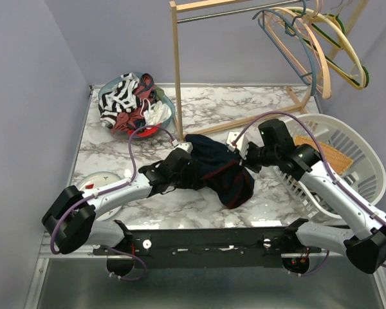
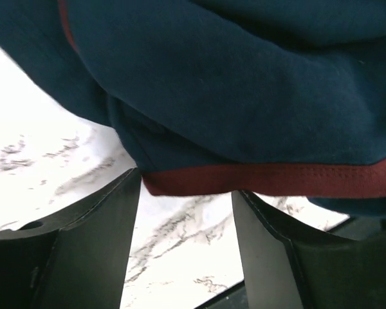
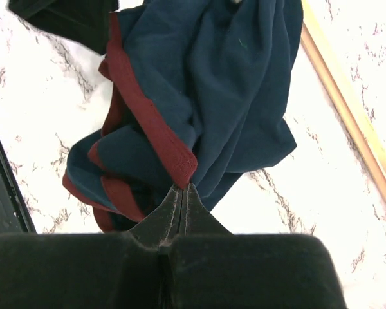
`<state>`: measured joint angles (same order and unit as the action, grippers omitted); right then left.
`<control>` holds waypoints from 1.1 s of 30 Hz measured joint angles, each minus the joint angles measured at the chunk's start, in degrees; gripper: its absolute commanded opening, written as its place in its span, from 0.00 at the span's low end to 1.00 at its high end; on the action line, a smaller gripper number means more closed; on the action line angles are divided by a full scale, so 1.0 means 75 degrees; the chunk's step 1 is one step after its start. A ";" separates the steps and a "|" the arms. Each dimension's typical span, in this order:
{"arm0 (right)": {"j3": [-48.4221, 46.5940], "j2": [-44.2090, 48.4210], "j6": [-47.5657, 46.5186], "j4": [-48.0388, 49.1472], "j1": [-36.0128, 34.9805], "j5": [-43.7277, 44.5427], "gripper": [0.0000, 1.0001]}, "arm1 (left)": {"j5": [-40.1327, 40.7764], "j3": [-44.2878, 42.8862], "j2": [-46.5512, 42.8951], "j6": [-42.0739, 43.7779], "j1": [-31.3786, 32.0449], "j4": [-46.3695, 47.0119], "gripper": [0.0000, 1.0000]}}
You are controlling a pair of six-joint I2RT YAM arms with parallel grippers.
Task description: Place the tank top on the hanger
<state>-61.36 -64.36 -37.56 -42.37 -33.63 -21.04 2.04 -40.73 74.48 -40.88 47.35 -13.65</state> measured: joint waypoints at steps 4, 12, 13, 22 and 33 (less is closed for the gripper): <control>-0.0044 0.0032 0.0000 -0.0099 0.0000 -0.0003 0.01 | 0.0595 -0.0335 0.0029 0.0117 0.0079 -0.0341 0.70; -0.0466 -0.0015 0.0003 -0.0379 0.0090 -0.0009 0.01 | 0.0997 -0.0624 0.0137 0.0574 0.0154 -0.0685 0.67; -0.0565 -0.0017 0.0006 -0.0402 0.0108 -0.0009 0.00 | 0.0997 -0.0662 0.0204 0.0606 0.0154 -0.0705 0.65; -0.1244 0.0023 0.0000 -0.0729 0.0332 -0.0087 0.01 | 0.1265 -0.1515 0.0641 0.1029 0.0184 -0.1160 0.00; -0.2771 0.0501 -0.0187 -0.1326 0.0571 0.0172 0.01 | 0.1201 -0.3975 -0.1116 0.1897 0.0189 -0.2154 0.00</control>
<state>-82.15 -60.60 -38.96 -52.31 -29.34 -19.75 11.05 -70.54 66.11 -26.65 48.77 -29.80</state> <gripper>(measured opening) 0.012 0.017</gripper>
